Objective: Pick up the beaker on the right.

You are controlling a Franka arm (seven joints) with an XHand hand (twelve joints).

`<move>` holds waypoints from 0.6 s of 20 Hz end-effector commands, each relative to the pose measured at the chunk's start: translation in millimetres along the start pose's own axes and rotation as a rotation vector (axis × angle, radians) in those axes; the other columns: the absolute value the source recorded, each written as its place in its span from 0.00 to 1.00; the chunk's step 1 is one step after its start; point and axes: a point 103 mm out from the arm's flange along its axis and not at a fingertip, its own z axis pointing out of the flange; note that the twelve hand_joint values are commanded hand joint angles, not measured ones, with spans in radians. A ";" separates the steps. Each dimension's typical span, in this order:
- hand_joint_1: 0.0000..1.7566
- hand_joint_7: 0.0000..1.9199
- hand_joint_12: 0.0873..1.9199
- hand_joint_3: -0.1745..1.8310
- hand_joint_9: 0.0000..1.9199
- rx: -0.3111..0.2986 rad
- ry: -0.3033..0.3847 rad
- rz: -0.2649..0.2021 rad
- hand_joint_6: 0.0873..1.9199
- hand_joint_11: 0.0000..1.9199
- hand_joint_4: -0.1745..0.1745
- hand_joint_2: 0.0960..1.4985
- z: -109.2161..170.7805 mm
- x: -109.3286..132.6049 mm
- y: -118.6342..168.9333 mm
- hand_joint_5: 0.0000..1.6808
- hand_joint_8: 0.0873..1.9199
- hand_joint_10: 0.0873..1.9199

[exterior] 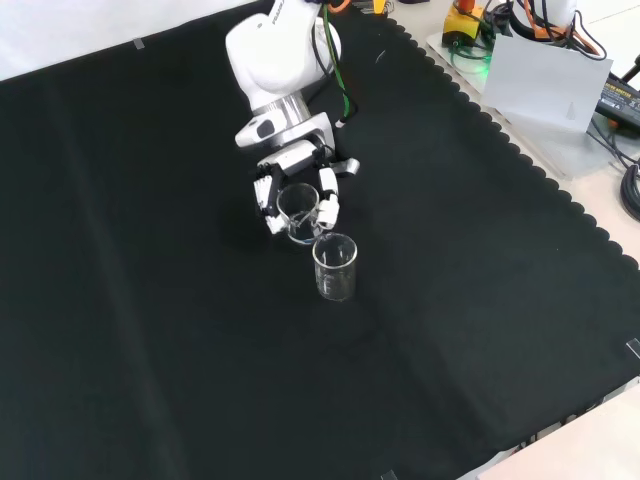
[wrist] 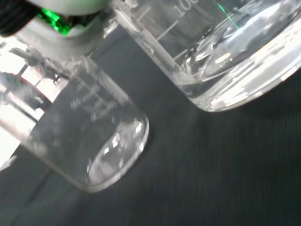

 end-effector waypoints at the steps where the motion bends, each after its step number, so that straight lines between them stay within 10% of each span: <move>1: 0.70 0.78 0.36 0.35 0.82 -0.016 -0.071 -0.047 0.26 0.71 0.03 0.44 -33.0 2.7 7.3 0.77 0.31 0.29; 12: 0.69 0.83 0.34 0.33 0.85 0.014 -0.063 -0.098 0.20 0.74 0.06 0.44 -60.6 5.2 -0.9 0.80 0.28 0.25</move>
